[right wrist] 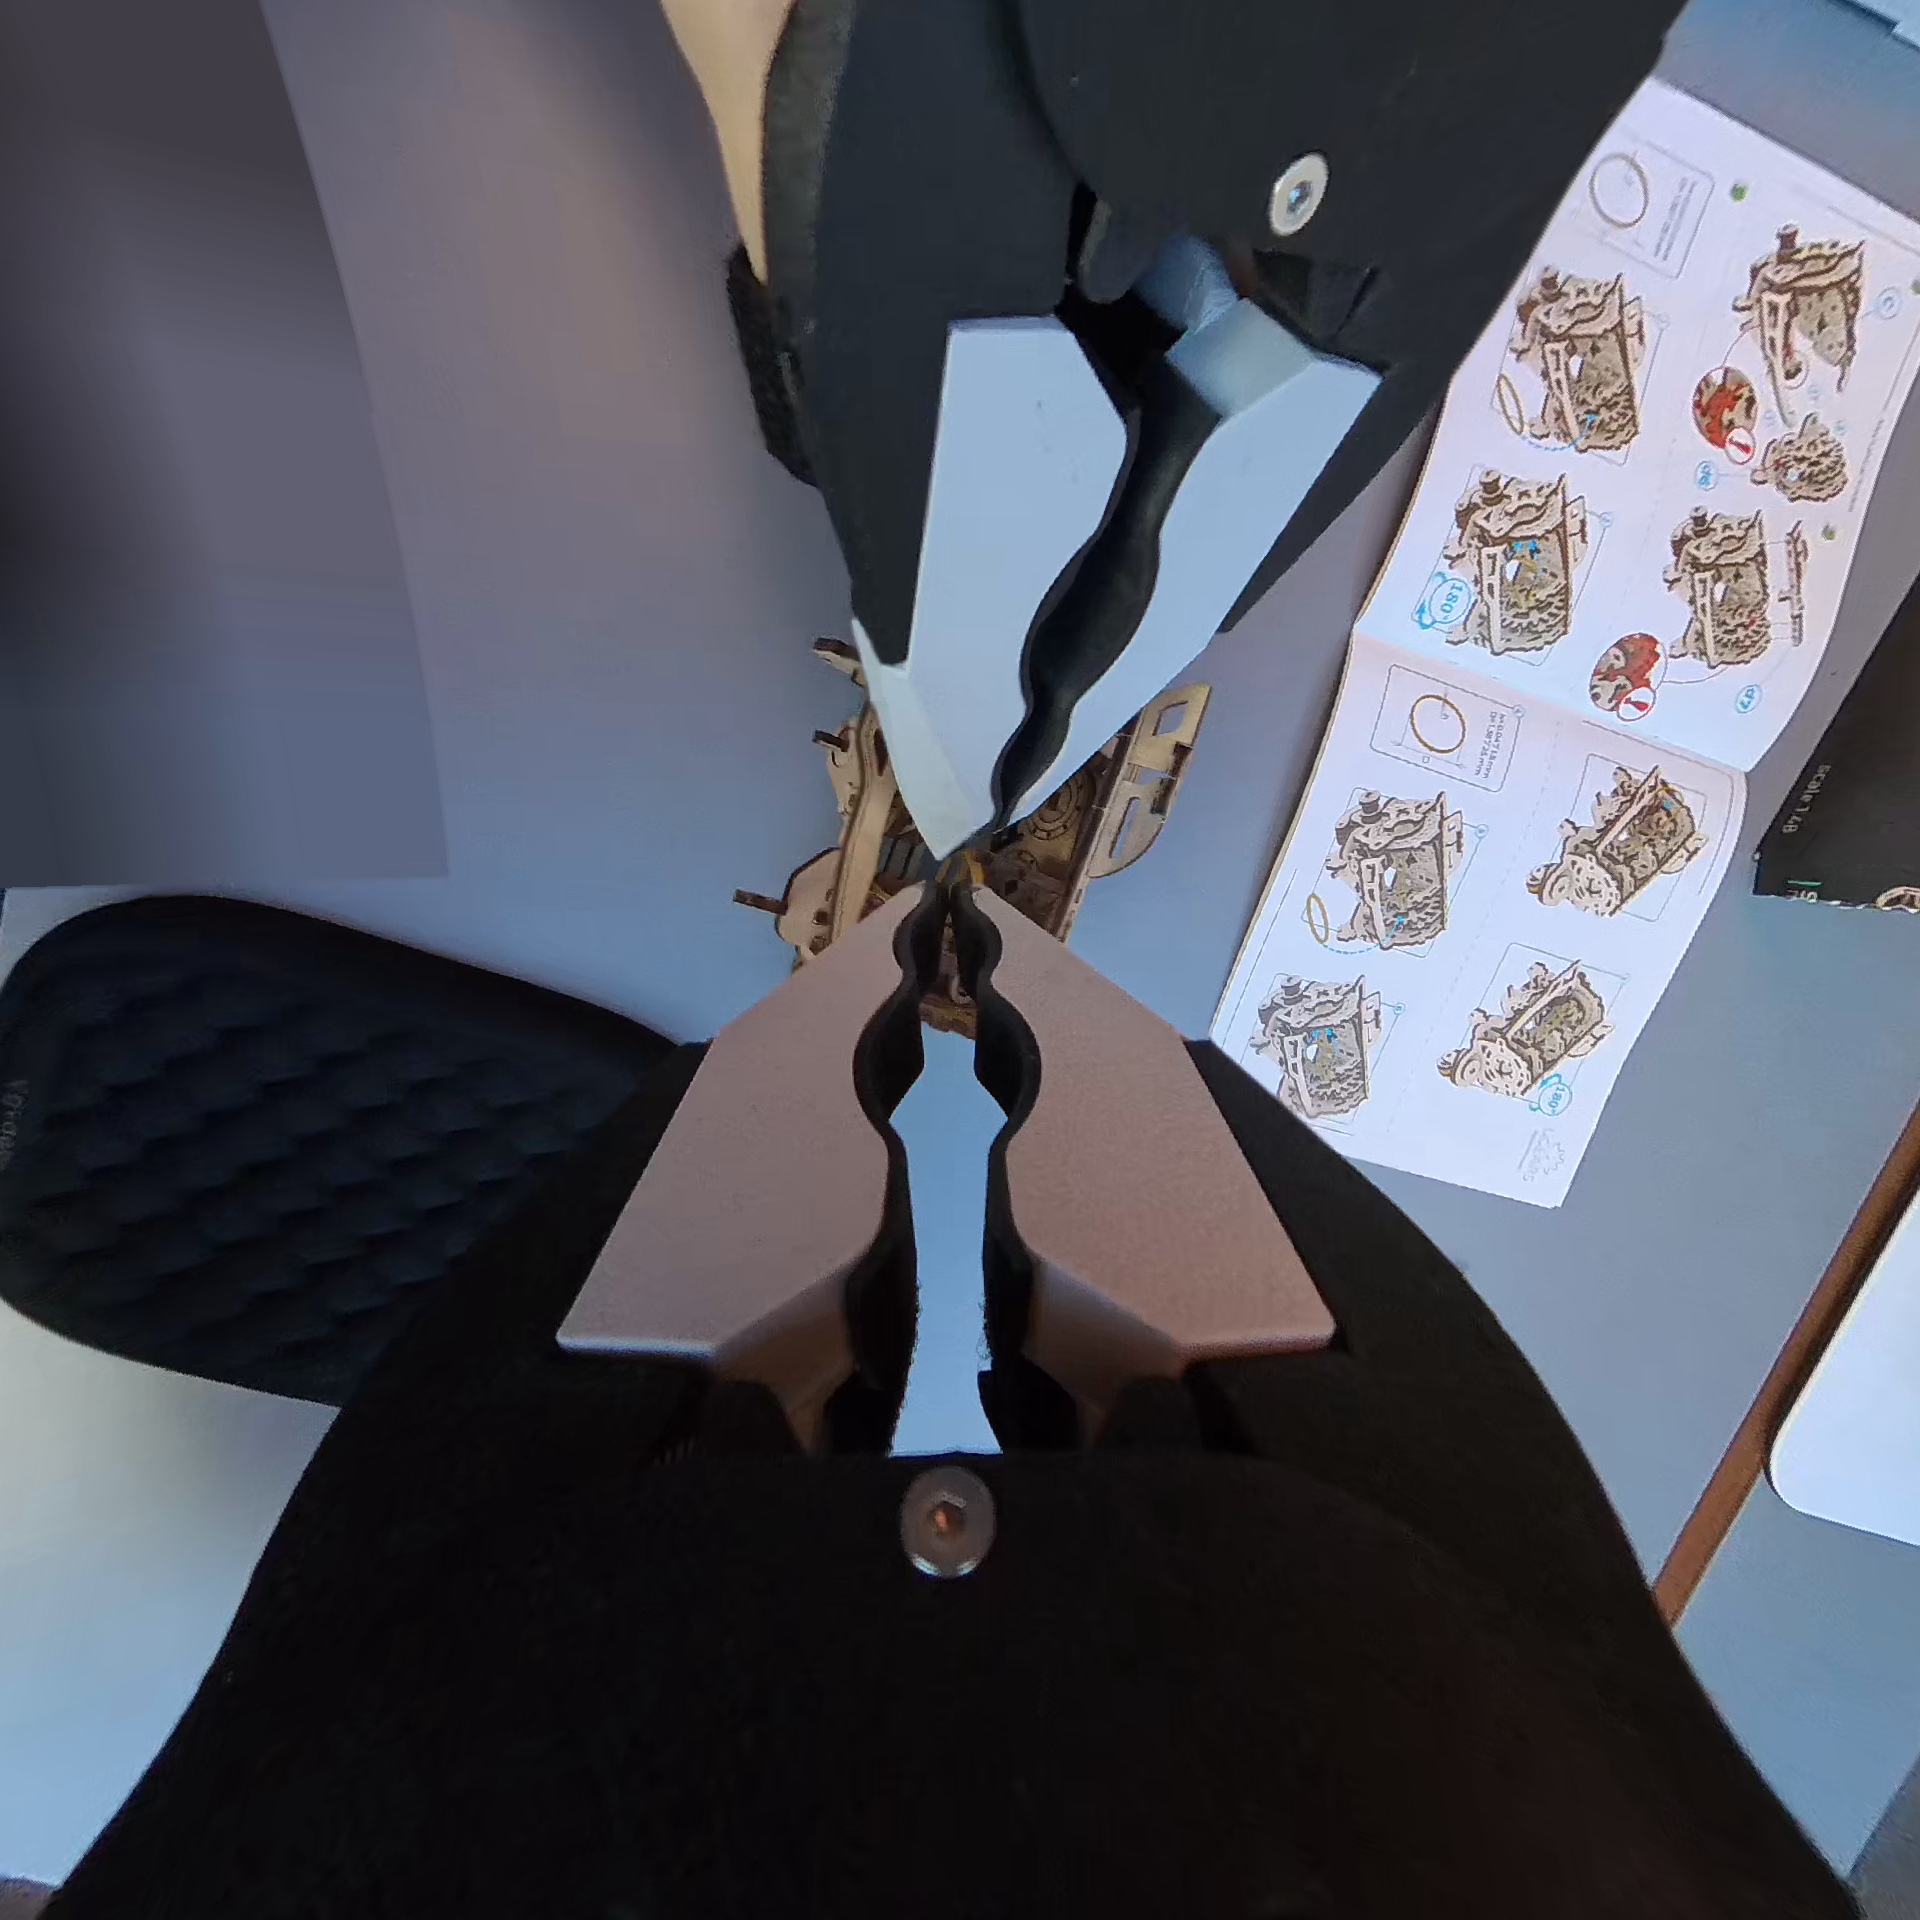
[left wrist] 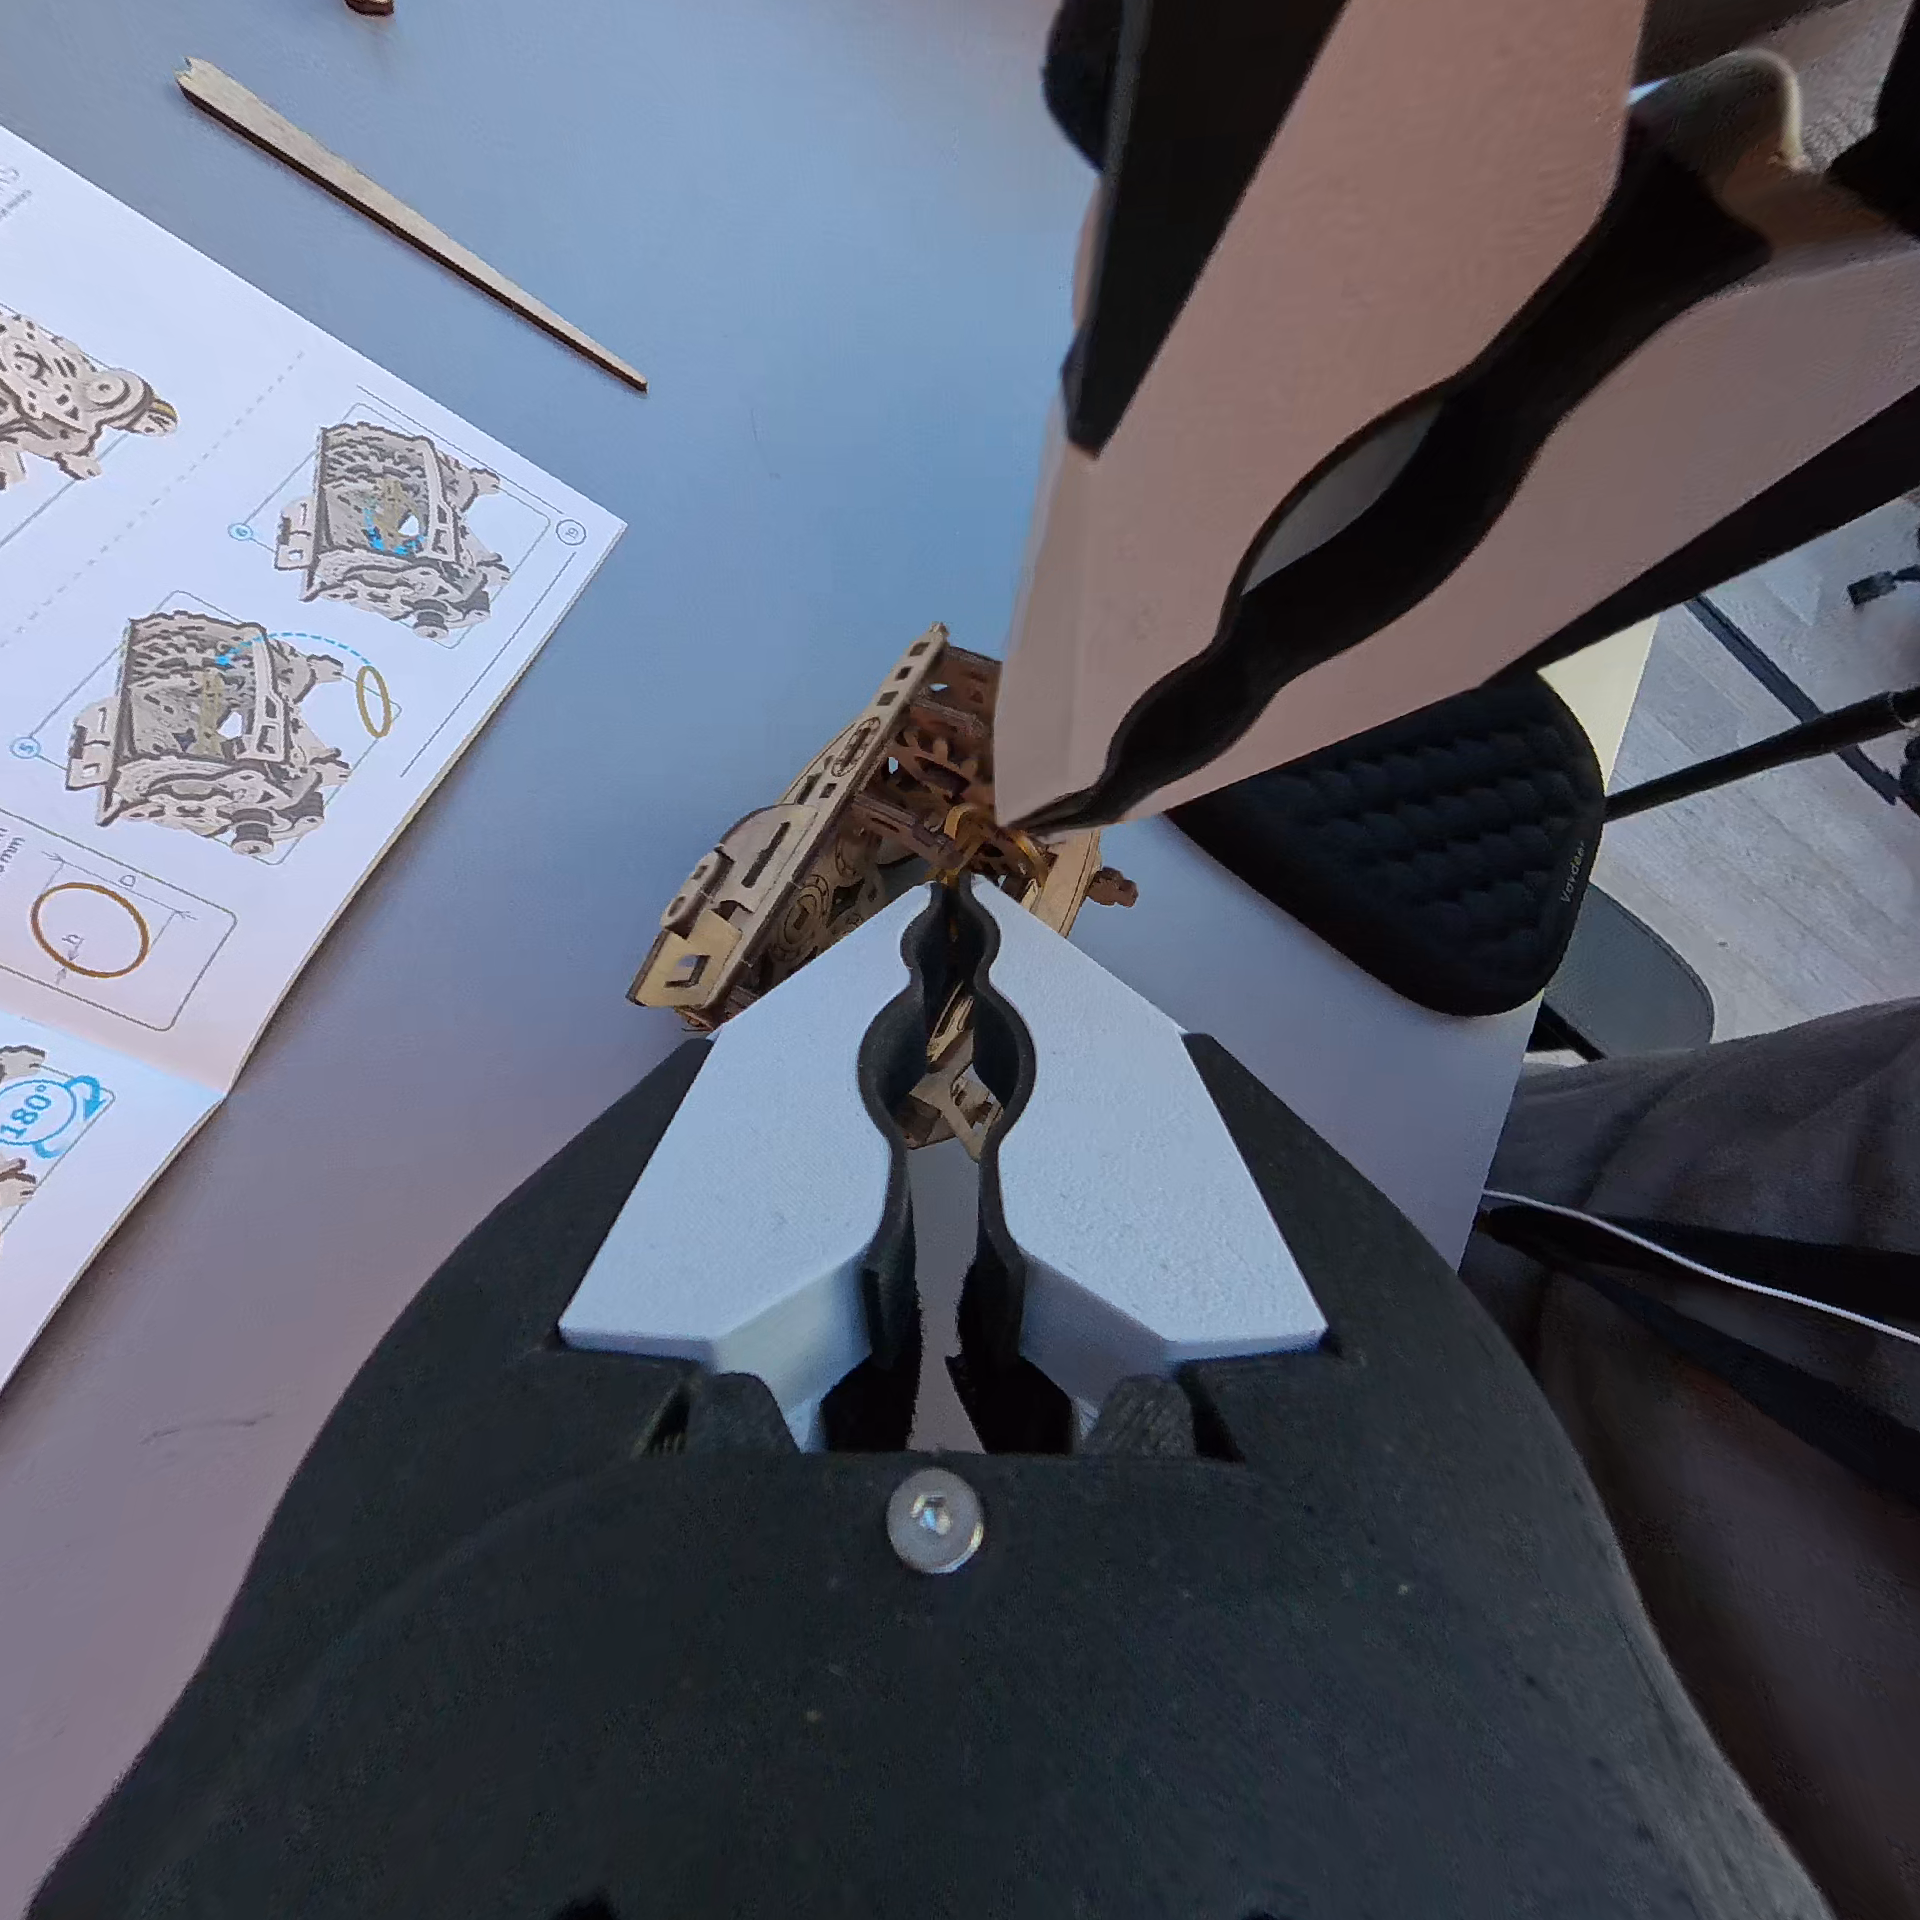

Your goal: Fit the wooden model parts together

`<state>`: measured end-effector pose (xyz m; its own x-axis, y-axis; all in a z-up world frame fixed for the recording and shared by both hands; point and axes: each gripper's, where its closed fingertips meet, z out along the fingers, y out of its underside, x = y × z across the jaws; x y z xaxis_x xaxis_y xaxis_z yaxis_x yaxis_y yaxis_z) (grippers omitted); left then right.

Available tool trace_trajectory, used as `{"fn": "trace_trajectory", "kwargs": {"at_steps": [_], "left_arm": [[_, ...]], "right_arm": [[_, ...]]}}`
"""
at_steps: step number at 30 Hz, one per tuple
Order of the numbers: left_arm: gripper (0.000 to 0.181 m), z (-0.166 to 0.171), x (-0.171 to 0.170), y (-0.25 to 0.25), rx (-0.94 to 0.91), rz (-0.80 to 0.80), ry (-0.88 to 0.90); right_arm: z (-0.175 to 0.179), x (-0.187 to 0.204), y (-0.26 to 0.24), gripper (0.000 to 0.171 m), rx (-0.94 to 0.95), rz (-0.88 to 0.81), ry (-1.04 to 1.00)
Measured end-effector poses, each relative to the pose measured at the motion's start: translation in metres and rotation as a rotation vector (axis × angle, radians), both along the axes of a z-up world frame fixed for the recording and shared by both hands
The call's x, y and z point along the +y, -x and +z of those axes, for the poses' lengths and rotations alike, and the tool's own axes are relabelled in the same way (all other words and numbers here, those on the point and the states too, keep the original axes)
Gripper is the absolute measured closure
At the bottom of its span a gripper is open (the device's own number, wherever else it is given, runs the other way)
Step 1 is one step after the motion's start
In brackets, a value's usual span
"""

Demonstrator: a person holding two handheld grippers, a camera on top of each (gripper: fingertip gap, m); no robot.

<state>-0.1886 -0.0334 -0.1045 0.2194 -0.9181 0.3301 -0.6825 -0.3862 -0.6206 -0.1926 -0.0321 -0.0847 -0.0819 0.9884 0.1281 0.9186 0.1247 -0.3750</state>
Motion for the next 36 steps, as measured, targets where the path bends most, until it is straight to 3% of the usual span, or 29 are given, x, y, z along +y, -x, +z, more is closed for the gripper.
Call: {"fn": "trace_trajectory", "kwargs": {"at_steps": [1,6,23,28,36], "left_arm": [[0.181,0.001,0.001,0.0,-0.011,0.008,-0.003],[0.181,0.004,0.002,-0.001,-0.054,0.026,-0.012],[0.181,0.008,-0.001,0.0,-0.154,0.066,0.017],[0.181,0.011,-0.001,-0.002,-0.18,0.076,0.032],[0.181,0.016,-0.004,-0.003,-0.233,0.065,0.018]], "right_arm": [[0.003,-0.002,0.001,0.17,0.019,0.004,-0.003],[0.007,-0.012,0.004,0.17,0.089,0.07,-0.047],[0.008,-0.004,-0.003,0.17,0.152,-0.015,-0.115],[0.005,-0.014,0.003,0.171,0.151,0.037,-0.09],[0.025,0.005,0.007,0.171,0.231,0.025,-0.316]]}}
